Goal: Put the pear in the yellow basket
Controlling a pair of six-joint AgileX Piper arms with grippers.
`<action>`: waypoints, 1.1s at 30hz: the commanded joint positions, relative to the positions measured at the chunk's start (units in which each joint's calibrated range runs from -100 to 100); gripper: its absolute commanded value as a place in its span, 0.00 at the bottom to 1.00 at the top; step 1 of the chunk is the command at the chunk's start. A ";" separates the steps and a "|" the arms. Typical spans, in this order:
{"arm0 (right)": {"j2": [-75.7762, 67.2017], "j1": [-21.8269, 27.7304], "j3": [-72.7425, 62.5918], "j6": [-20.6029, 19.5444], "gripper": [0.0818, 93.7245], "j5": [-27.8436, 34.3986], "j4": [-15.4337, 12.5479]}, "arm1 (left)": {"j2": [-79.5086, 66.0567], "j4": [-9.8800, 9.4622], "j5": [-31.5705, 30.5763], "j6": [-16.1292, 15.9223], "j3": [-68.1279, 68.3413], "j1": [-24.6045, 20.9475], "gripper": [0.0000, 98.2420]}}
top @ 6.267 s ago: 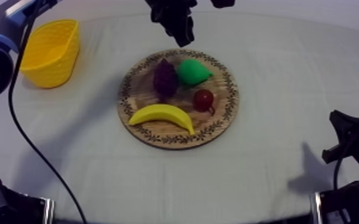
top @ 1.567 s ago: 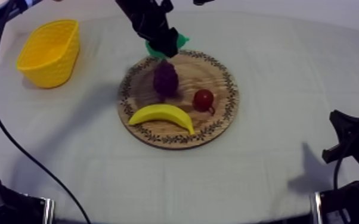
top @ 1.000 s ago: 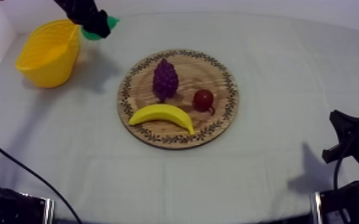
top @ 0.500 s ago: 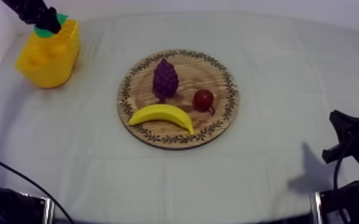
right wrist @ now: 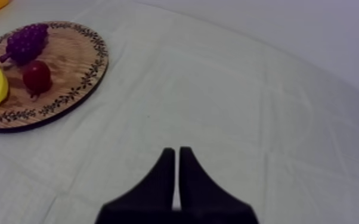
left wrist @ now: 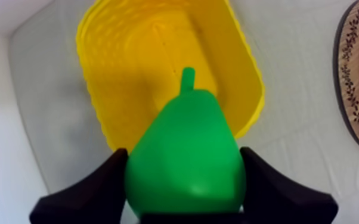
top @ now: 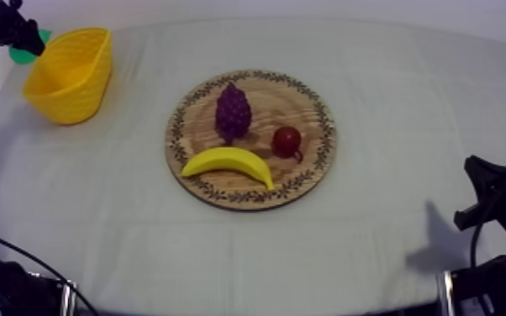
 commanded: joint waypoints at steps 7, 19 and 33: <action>-0.04 -0.03 0.00 0.02 0.00 0.01 -0.01 | 5.49 0.52 -2.96 0.01 -1.68 -0.03 0.56; -0.04 -0.03 0.00 0.02 0.00 0.01 -0.01 | 18.56 1.44 -7.16 1.94 -9.71 0.02 0.57; -0.04 -0.03 0.00 0.02 0.00 0.01 -0.01 | 27.65 2.47 -7.64 4.21 -15.30 -0.52 0.79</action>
